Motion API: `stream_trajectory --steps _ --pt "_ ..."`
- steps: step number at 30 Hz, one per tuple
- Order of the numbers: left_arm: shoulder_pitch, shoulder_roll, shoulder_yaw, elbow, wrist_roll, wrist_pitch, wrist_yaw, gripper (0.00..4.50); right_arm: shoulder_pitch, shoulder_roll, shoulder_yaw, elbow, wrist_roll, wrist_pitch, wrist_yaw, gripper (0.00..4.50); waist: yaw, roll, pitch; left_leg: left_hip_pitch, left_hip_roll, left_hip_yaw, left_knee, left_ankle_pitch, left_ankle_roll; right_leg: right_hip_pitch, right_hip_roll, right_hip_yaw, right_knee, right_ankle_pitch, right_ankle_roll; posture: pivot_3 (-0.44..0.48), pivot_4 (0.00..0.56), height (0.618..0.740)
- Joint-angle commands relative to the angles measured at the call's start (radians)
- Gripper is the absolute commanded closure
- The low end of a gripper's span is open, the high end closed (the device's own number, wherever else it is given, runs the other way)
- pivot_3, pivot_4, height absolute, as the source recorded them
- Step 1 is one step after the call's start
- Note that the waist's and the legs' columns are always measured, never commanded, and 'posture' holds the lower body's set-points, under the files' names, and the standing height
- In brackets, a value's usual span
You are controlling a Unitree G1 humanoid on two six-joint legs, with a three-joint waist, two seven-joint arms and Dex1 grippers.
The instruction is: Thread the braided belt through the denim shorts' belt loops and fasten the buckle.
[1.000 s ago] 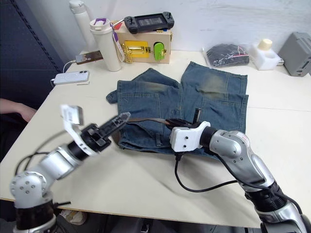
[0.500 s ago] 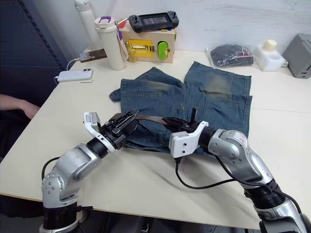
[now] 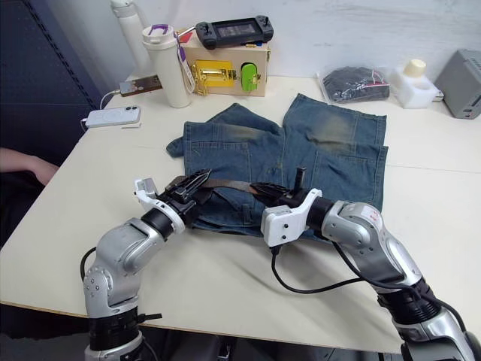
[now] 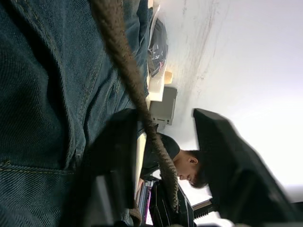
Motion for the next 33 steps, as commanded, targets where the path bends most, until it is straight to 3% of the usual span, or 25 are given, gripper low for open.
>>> stream_trajectory --steps 1,2,11,15,21,27,33 --pt "-0.021 -0.009 0.009 0.004 -0.012 0.022 -0.009 4.04 -0.001 0.006 -0.031 -0.051 0.027 0.001 0.002 4.5 0.0 0.0 0.0 0.0 0.0 0.0 0.0 0.0 0.0 0.0 0.0 0.0 0.0 0.0 0.0 0.0 0.15 0.645" --pt "-0.024 -0.013 0.01 0.009 -0.012 0.028 -0.009 4.47 0.0 0.006 -0.032 -0.052 0.027 0.002 0.003 4.5 0.001 0.0 0.0 0.0 0.0 0.0 0.0 0.0 0.0 0.0 0.0 0.0 0.0 0.0 0.0 0.0 0.15 0.645" --pt "-0.078 -0.038 0.012 0.044 -0.012 0.047 -0.028 4.47 -0.001 0.007 -0.039 -0.064 0.029 0.023 0.009 4.5 0.002 0.0 0.0 -0.001 0.0 0.0 0.001 0.0 0.0 0.0 0.0 0.0 0.0 0.0 0.0 0.0 0.15 0.645" --pt "-0.088 -0.018 0.022 0.03 -0.012 0.045 -0.055 4.5 0.01 0.041 -0.073 -0.088 0.13 0.171 0.037 2.8 0.0 0.0 0.0 -0.001 0.0 0.0 0.001 0.0 0.0 0.0 0.0 0.0 0.0 0.0 0.0 0.0 0.15 0.645" --pt "-0.048 0.156 0.044 0.015 0.0 0.041 -0.119 4.5 0.035 0.046 -0.253 -0.156 0.441 0.571 0.127 0.04 -0.001 0.0 0.0 -0.001 0.0 -0.001 0.001 0.0 0.0 -0.001 0.0 0.0 0.0 0.0 -0.001 0.0 0.15 0.645" --pt "0.05 0.253 0.049 -0.028 0.049 0.03 -0.193 4.5 0.062 -0.018 -0.421 -0.189 0.768 0.904 0.226 0.01 -0.001 0.0 0.0 -0.001 0.0 -0.001 0.0 0.0 0.0 -0.001 0.0 0.0 -0.001 -0.001 -0.002 0.0 0.15 0.645" --pt "0.094 0.275 -0.005 -0.026 0.155 0.037 -0.26 4.5 0.094 -0.086 -0.449 -0.229 0.924 1.034 0.271 0.01 0.002 0.001 0.0 -0.001 0.0 -0.001 -0.001 0.0 0.0 0.001 0.0 0.0 -0.007 -0.002 -0.003 0.0 0.15 0.645"
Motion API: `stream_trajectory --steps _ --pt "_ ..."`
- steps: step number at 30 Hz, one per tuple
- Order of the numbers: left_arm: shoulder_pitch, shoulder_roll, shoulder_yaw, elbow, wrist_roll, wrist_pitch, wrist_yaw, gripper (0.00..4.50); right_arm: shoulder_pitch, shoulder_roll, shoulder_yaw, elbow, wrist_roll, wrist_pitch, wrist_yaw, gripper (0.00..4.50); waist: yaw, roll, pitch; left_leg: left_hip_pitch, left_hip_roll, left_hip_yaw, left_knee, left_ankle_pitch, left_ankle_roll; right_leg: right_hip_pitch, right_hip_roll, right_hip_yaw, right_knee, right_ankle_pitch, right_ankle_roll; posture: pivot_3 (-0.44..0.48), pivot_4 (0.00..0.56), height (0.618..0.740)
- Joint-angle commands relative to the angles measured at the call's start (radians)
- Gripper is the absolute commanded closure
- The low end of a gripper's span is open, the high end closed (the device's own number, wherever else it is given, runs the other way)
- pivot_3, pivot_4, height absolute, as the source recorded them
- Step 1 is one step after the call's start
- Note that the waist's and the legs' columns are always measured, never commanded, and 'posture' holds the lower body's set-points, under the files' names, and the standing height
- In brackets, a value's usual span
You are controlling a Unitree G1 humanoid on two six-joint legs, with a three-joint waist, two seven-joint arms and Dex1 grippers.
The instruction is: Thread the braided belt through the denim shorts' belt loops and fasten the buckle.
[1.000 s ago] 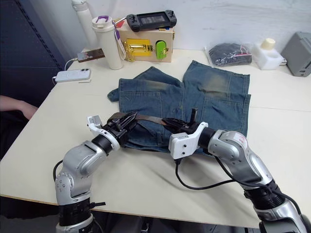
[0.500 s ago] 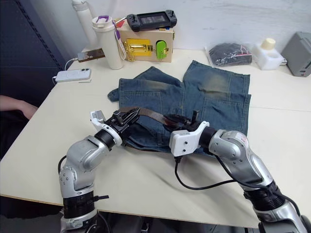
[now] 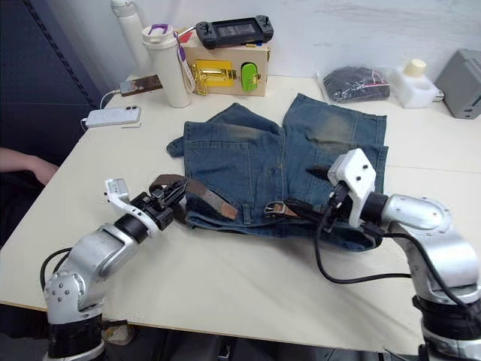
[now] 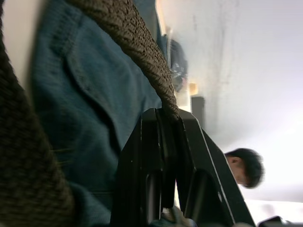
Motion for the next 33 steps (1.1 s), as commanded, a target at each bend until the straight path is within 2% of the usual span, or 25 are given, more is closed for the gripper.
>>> stream_trajectory --steps 1,9,17,23,27,33 --pt "0.006 0.0 -0.036 -0.038 0.055 -0.005 -0.044 4.5 0.002 -0.023 -0.026 -0.072 0.085 0.042 0.007 0.01 0.001 0.0 0.0 0.0 0.0 0.0 0.0 0.0 0.0 0.0 0.0 0.0 -0.001 0.0 0.0 0.0 0.15 0.645" --pt "0.008 -0.031 -0.1 -0.006 0.141 -0.001 -0.082 4.5 0.013 -0.05 -0.048 -0.106 0.149 0.076 -0.032 0.01 0.005 0.0 0.0 0.0 0.0 0.0 -0.001 0.0 0.0 0.001 0.0 0.0 -0.004 0.0 0.0 0.0 0.15 0.645" --pt "-0.076 0.007 -0.217 0.031 0.265 0.111 -0.145 4.5 0.034 -0.076 -0.046 -0.113 0.162 0.071 -0.058 0.01 0.026 0.0 0.0 0.0 0.001 0.0 -0.001 0.001 0.002 0.003 0.0 0.0 -0.009 0.0 0.0 0.0 0.15 0.645" --pt "-0.17 0.06 -0.272 0.093 0.4 0.204 -0.299 4.5 0.049 -0.088 -0.008 -0.112 0.116 0.032 -0.073 0.01 0.022 0.0 0.0 0.0 0.0 0.001 -0.002 0.001 0.002 0.004 0.0 0.0 -0.01 0.0 0.001 0.0 0.15 0.645" --pt "-0.247 0.095 -0.336 0.123 0.528 0.262 -0.468 4.5 0.067 -0.097 0.038 -0.114 0.043 -0.031 -0.077 0.01 0.025 0.0 0.0 0.0 0.0 0.0 -0.003 0.002 0.002 0.004 0.0 -0.001 -0.01 0.0 0.001 0.0 0.15 0.645" --pt "-0.24 0.066 -0.319 0.134 0.584 0.296 -0.545 4.5 0.083 -0.092 0.058 -0.113 -0.014 -0.092 -0.093 0.01 0.021 0.0 0.0 0.001 0.0 0.0 -0.004 0.002 0.002 0.004 0.0 -0.001 -0.011 0.0 0.001 0.0 0.15 0.645"
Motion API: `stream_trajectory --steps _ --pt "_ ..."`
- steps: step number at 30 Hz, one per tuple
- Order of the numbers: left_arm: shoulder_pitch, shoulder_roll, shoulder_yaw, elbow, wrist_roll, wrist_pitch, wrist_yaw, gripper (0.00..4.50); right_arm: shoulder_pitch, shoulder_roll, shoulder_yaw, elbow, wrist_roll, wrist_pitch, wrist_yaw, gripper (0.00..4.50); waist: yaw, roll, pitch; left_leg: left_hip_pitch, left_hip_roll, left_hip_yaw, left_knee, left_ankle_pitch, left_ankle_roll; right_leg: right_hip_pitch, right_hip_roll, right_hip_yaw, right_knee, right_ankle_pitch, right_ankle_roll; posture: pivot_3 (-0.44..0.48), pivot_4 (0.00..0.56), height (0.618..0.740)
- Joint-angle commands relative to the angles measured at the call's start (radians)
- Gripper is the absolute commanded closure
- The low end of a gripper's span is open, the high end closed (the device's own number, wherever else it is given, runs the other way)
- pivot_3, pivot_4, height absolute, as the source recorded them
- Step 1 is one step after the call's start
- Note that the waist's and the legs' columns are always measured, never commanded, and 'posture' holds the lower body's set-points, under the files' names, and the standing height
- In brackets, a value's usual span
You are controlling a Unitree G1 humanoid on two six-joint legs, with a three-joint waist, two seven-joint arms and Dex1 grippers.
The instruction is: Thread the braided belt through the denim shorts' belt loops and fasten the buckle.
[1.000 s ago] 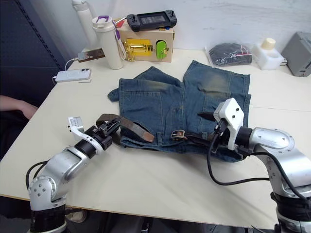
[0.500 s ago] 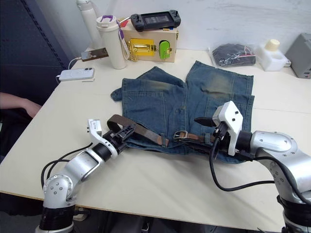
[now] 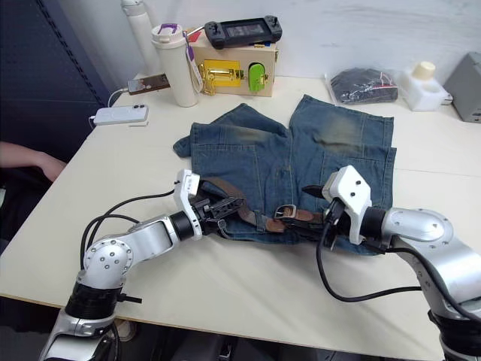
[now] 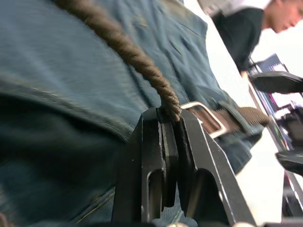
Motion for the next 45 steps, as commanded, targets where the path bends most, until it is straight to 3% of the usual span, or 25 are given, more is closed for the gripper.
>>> stream_trajectory --steps 1,6,13,15,20,26,45 --pt "0.016 -0.007 0.01 -0.017 0.027 0.025 -0.057 4.5 0.006 -0.015 -0.013 -0.036 -0.025 -0.051 -0.001 0.01 0.0 0.0 0.0 0.0 0.0 0.0 0.0 0.0 0.0 0.0 0.0 0.0 0.0 0.0 0.0 0.0 0.15 0.645" --pt "0.034 -0.007 0.004 -0.023 0.092 0.04 -0.121 4.5 0.05 -0.044 0.005 -0.056 -0.084 -0.157 0.047 0.01 0.002 0.0 0.0 0.0 0.0 0.0 0.0 0.0 0.0 0.0 0.0 0.0 0.0 0.0 0.0 0.0 0.15 0.645" --pt "0.035 -0.014 0.021 0.001 0.17 0.056 -0.19 4.5 0.132 -0.128 0.069 -0.015 -0.358 -0.601 0.141 0.01 0.001 0.0 0.0 0.001 0.0 0.0 0.0 0.0 0.0 0.001 0.0 -0.001 -0.002 0.0 0.0 0.0 0.15 0.645" --pt "0.037 -0.022 0.031 0.004 0.178 0.063 -0.197 4.5 0.132 -0.109 0.124 0.031 -0.493 -0.767 0.094 0.01 0.0 0.0 0.0 0.001 0.0 0.0 0.0 0.0 0.0 0.002 0.0 -0.001 -0.002 0.0 0.0 0.0 0.15 0.645" --pt "0.04 -0.047 0.059 0.004 0.191 0.082 -0.199 4.5 0.092 -0.058 0.207 0.109 -0.695 -0.964 -0.004 0.01 0.001 0.0 0.0 0.001 0.0 0.0 0.0 0.0 0.0 0.002 0.0 -0.001 -0.002 0.0 0.001 0.0 0.15 0.645" --pt "0.048 -0.057 0.079 -0.007 0.209 0.104 -0.206 4.5 0.073 -0.031 0.206 0.169 -0.756 -1.013 -0.059 0.01 0.0 0.0 0.0 0.002 0.0 0.0 0.0 0.0 0.0 0.002 0.0 -0.001 0.0 0.0 0.001 0.0 0.15 0.645" --pt "0.065 -0.092 0.116 -0.026 0.241 0.144 -0.222 4.5 -0.023 -0.046 0.192 0.181 -0.729 -0.98 -0.021 0.01 -0.001 0.001 0.0 0.002 0.0 0.0 0.0 0.0 -0.001 0.0 0.0 -0.001 0.002 0.0 0.001 0.0 0.15 0.645"
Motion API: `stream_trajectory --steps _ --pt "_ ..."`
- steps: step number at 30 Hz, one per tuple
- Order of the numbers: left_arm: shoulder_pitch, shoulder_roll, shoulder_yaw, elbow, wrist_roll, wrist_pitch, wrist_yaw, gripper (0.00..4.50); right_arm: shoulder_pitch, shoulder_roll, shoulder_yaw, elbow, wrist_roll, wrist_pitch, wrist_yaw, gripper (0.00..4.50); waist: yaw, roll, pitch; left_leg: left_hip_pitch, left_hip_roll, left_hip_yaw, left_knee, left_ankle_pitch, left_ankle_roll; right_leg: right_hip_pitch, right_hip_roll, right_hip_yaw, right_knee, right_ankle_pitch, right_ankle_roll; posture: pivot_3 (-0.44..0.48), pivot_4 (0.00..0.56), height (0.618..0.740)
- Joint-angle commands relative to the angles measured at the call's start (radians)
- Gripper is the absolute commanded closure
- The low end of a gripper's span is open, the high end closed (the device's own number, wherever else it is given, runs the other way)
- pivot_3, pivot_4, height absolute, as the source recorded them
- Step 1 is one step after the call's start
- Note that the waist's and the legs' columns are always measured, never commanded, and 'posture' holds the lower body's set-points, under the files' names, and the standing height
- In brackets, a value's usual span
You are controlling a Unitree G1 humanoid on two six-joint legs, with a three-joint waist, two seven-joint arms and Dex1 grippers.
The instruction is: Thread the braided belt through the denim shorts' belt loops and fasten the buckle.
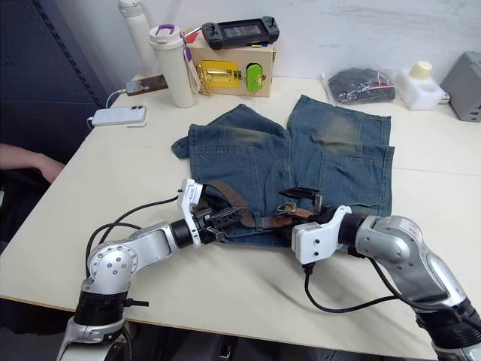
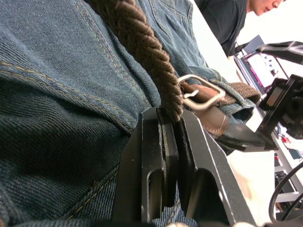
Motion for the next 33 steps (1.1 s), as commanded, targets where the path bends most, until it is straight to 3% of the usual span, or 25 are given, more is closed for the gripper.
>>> stream_trajectory --steps 1,8,9,12,15,19,28,31,33 --pt "0.016 -0.007 0.006 -0.009 0.012 0.018 0.0 4.5 -0.014 -0.017 -0.031 -0.015 -0.002 -0.011 0.001 0.01 0.001 0.0 0.0 0.0 0.0 0.0 0.0 0.0 0.0 0.0 0.0 0.0 0.0 0.0 0.0 0.0 0.15 0.645" --pt "0.019 -0.018 0.014 -0.014 0.016 0.025 0.003 4.5 -0.016 -0.02 -0.026 -0.006 -0.007 -0.011 0.006 0.01 0.001 0.0 0.0 0.0 0.0 0.0 0.0 0.0 0.0 0.0 0.0 0.0 0.0 0.0 0.0 0.0 0.15 0.645" --pt "0.019 -0.019 0.015 -0.015 0.017 0.026 0.002 4.5 -0.012 -0.019 -0.023 -0.006 -0.01 -0.013 0.007 0.25 0.001 0.0 0.0 0.0 0.0 0.0 0.0 0.0 0.0 0.0 0.0 0.0 0.0 0.0 0.0 0.0 0.15 0.645" --pt "0.02 -0.021 0.017 -0.017 0.019 0.029 0.002 4.5 -0.005 -0.018 -0.019 -0.008 -0.013 -0.014 0.01 1.2 0.0 0.0 0.0 0.0 0.0 0.0 0.0 0.0 0.0 0.0 0.0 0.0 0.0 0.0 0.0 0.0 0.15 0.645" --pt "0.021 -0.024 0.02 -0.019 0.022 0.032 0.001 4.5 0.001 -0.02 -0.016 -0.011 -0.01 -0.004 0.021 2.86 0.0 0.0 0.0 0.0 0.0 0.0 0.0 0.0 0.0 0.0 0.0 0.0 0.0 0.0 0.0 0.0 0.15 0.645" --pt "0.023 -0.027 0.023 -0.022 0.024 0.034 -0.001 4.5 0.016 -0.019 -0.013 -0.017 -0.008 0.014 0.034 4.46 0.001 0.0 0.0 0.0 0.0 0.0 0.0 0.0 0.0 0.0 0.0 0.0 0.0 0.0 0.0 0.0 0.15 0.645" --pt "0.029 -0.03 0.032 -0.028 0.026 0.039 0.001 4.5 0.054 -0.01 -0.002 -0.029 -0.01 0.054 0.047 4.46 0.0 0.0 0.0 0.0 0.0 0.0 0.0 0.0 0.0 0.0 0.0 0.0 0.0 0.0 0.0 0.0 0.15 0.645" --pt "0.029 -0.032 0.034 -0.03 0.027 0.042 0.001 4.5 0.054 -0.008 -0.002 -0.028 -0.015 0.06 0.043 3.54 0.0 0.0 0.0 0.0 0.0 0.0 0.0 0.0 0.0 0.0 0.0 0.0 0.0 0.0 0.0 0.0 0.15 0.645" --pt "0.027 -0.033 0.036 -0.028 0.027 0.043 0.001 4.5 0.052 -0.006 0.0 -0.026 -0.017 0.063 0.041 2.59 0.0 0.0 0.0 0.0 0.0 0.0 0.0 0.0 0.0 0.0 0.0 0.0 0.0 0.0 0.0 0.0 0.15 0.645"
